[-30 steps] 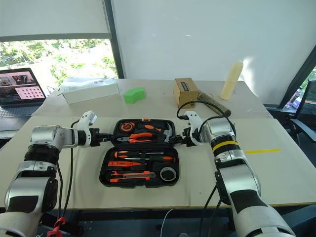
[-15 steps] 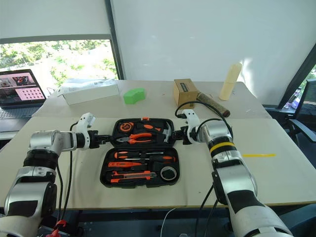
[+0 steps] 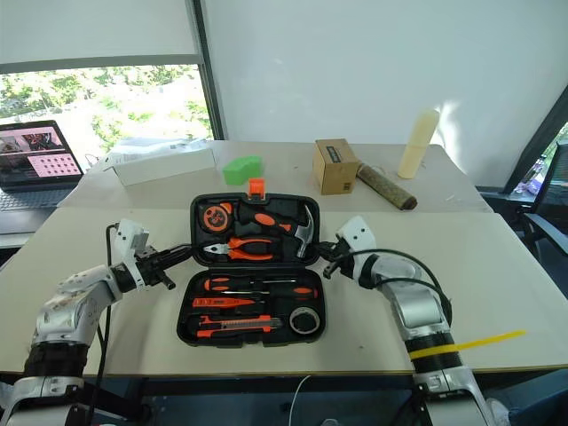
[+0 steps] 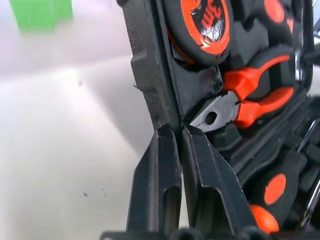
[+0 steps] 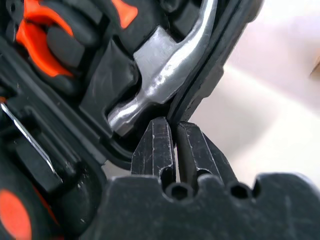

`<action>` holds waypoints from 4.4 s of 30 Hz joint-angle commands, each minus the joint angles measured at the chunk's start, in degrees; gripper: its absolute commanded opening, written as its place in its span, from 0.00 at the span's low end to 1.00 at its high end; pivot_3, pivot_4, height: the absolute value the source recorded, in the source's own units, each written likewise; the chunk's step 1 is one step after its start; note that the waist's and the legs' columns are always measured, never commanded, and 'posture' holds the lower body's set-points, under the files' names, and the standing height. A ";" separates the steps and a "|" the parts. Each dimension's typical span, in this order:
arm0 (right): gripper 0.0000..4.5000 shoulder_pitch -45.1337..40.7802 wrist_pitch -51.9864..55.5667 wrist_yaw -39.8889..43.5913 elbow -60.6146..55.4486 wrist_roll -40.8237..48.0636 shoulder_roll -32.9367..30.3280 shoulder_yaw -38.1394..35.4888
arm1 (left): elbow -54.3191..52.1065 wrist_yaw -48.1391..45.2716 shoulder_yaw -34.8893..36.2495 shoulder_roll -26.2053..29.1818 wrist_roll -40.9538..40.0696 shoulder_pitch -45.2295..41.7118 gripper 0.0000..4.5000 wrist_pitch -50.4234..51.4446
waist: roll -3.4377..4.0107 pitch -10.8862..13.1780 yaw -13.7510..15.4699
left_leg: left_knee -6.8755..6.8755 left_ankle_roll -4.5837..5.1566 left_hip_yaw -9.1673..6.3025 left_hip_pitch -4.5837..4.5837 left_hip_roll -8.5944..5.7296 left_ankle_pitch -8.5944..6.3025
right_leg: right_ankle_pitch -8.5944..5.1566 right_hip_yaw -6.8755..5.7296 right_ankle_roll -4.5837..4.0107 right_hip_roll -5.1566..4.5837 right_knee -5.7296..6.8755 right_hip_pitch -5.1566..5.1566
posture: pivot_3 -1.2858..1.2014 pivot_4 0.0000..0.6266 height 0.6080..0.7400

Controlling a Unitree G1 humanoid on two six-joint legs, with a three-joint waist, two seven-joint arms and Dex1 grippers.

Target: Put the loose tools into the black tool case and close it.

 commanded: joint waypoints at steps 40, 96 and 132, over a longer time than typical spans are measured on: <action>0.01 37.70 -12.40 7.34 -29.16 5.63 -21.70 3.64 | 2.30 -19.15 -5.47 13.31 -3.36 7.05 0.00 -7.94 | 0.04 -0.03 1.56 | 0.05 0.74 0.00 1.22 0.38 -0.45 | -0.05 0.00 -0.06 0.04 -0.42 1.28 | 0.52 0.24 1.00; 0.01 17.50 2.28 13.44 -27.37 5.04 -14.39 0.72 | 23.42 -28.00 -11.90 2.03 3.47 -27.74 0.00 -3.01 | -0.22 0.08 1.86 | 0.32 0.39 -0.20 0.79 0.17 -0.23 | -0.12 -0.08 -0.14 0.14 0.06 1.04 | 0.52 0.24 1.00; 0.01 11.17 8.33 10.08 -27.00 -3.05 -8.14 13.83 | 21.73 -20.47 -21.83 -2.92 13.48 -18.58 0.00 -8.51 | 0.02 -0.10 1.94 | 0.47 0.80 -0.25 1.40 0.17 -0.47 | -0.14 -0.01 -0.11 0.12 0.08 1.54 | 0.52 0.24 1.00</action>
